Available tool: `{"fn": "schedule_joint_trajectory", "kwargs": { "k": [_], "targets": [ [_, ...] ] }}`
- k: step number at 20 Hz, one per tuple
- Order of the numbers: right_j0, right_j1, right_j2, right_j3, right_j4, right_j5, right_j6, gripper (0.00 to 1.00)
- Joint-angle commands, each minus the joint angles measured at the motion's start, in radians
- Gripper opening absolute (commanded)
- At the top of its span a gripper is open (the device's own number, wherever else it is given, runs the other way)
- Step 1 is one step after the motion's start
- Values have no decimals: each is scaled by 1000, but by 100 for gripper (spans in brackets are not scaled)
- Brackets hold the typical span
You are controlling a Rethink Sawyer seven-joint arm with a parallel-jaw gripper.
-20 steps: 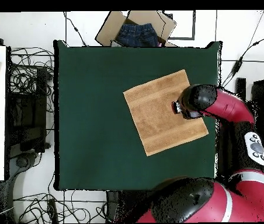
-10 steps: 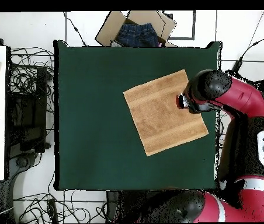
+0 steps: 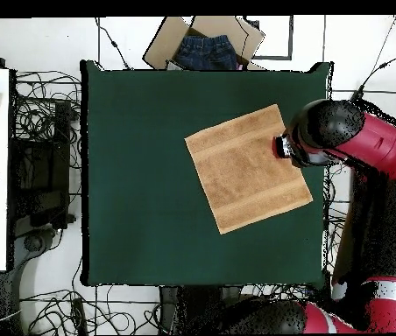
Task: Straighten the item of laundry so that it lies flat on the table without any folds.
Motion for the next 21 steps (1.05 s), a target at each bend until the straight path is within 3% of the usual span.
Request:
{"fn": "schedule_joint_trajectory", "kwargs": {
  "k": [1, 21],
  "targets": [
    [31, 39, -22, 60, 25, -25, 306, 100],
    [27, 29, -54, 168, 55, -180, 318, 100]
  ]
}}
